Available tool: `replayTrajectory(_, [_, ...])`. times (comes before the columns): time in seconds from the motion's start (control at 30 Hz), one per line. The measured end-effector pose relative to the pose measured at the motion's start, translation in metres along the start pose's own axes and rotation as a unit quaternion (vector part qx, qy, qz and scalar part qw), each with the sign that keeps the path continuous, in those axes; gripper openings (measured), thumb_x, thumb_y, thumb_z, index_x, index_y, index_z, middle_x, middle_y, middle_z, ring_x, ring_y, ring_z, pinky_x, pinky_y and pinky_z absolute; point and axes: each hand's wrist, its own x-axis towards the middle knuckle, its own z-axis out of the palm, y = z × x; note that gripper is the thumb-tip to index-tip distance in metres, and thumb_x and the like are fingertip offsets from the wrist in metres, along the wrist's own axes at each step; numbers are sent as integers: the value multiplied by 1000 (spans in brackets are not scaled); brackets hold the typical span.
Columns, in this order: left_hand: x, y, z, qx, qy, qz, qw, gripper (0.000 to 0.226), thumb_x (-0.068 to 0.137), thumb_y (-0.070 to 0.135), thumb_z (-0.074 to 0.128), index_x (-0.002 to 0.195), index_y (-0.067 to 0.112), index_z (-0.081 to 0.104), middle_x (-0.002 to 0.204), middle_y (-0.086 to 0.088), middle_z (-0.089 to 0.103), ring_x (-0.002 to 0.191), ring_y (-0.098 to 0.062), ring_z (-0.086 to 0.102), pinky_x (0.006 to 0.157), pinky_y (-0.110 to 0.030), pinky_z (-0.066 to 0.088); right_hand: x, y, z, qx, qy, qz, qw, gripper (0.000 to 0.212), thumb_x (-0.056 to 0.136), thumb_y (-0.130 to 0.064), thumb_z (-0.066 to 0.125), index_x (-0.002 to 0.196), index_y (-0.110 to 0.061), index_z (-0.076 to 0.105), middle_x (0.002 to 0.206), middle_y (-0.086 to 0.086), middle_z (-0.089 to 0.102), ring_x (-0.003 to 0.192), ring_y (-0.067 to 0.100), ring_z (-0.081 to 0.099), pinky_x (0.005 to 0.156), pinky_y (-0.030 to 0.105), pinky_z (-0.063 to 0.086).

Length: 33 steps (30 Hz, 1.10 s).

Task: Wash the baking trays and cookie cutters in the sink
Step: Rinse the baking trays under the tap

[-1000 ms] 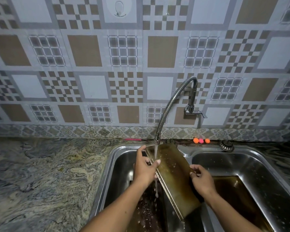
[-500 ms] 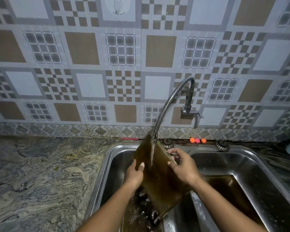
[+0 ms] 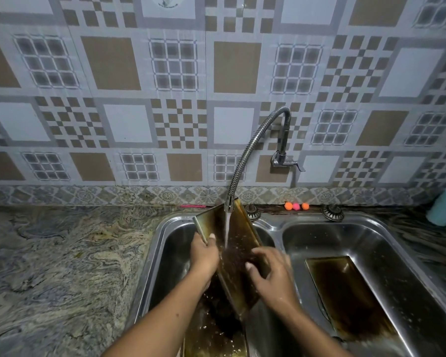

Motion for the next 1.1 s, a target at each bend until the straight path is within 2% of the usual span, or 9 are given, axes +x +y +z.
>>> replayTrajectory(0.1, [-2,0,-4,-12,-7,0,1000,54,104,29,49,153,13,32,149,-8,49,136,-32,48,113,-44,38,16,15,-20,-17,-23,131,991,48,84,-45,73,127,-46,52,139,-11,43,134,19,35,108,53,38])
replayTrajectory(0.2, [-4,0,-4,-34,8,8,999,62,105,26,50,159,17,21,159,-8,35,145,-31,36,116,-42,31,26,18,-38,137,-87,184,969,41,89,-23,72,124,-37,55,125,4,57,106,22,61,75,39,59])
replayTrajectory(0.33, [-8,-7,-1,-44,48,-22,998,53,101,23,56,148,16,31,138,-15,56,118,-32,57,93,-38,43,30,25,-55,149,-62,156,975,38,92,-3,65,123,-25,60,85,11,60,76,24,62,71,41,57])
replayTrajectory(0.43, [-14,-11,8,-43,46,-36,997,55,101,24,56,150,22,30,134,-11,58,117,-32,58,99,-45,47,28,20,-63,168,-56,120,977,33,96,-4,57,118,-27,66,92,0,69,82,24,68,77,40,59])
replayTrajectory(0.67, [-22,-7,24,-25,-33,39,998,82,104,23,48,154,50,-11,167,4,8,152,-29,17,120,-54,25,-4,20,-63,10,76,-79,994,44,93,-1,58,127,-29,60,103,-10,61,93,8,59,74,21,50])
replayTrajectory(0.8, [-21,-4,19,28,-34,114,993,86,103,21,50,145,64,-12,166,8,16,151,-30,21,118,-60,28,-17,24,-55,134,21,60,989,38,97,1,53,123,-27,55,95,0,70,82,9,70,67,23,59])
replayTrajectory(0.9, [-19,-7,17,34,-69,128,989,86,103,12,51,155,51,-4,165,6,18,151,-28,23,114,-43,33,-21,28,-51,156,41,113,980,38,96,1,54,119,-29,57,92,5,66,83,21,68,74,39,61])
replayTrajectory(1.0, [-15,-20,21,17,-93,56,994,80,102,11,53,158,43,7,155,-3,42,138,-29,47,98,-31,45,-19,23,-64,121,88,65,987,41,95,0,56,112,-36,61,89,0,66,86,16,66,78,45,59])
replayTrajectory(1.1, [-19,-37,36,-33,-154,-29,987,74,98,9,59,150,48,24,109,-4,71,78,-20,65,62,-32,51,-17,16,-86,39,99,-34,994,46,92,2,57,121,-34,59,101,-16,67,88,-1,63,72,22,53])
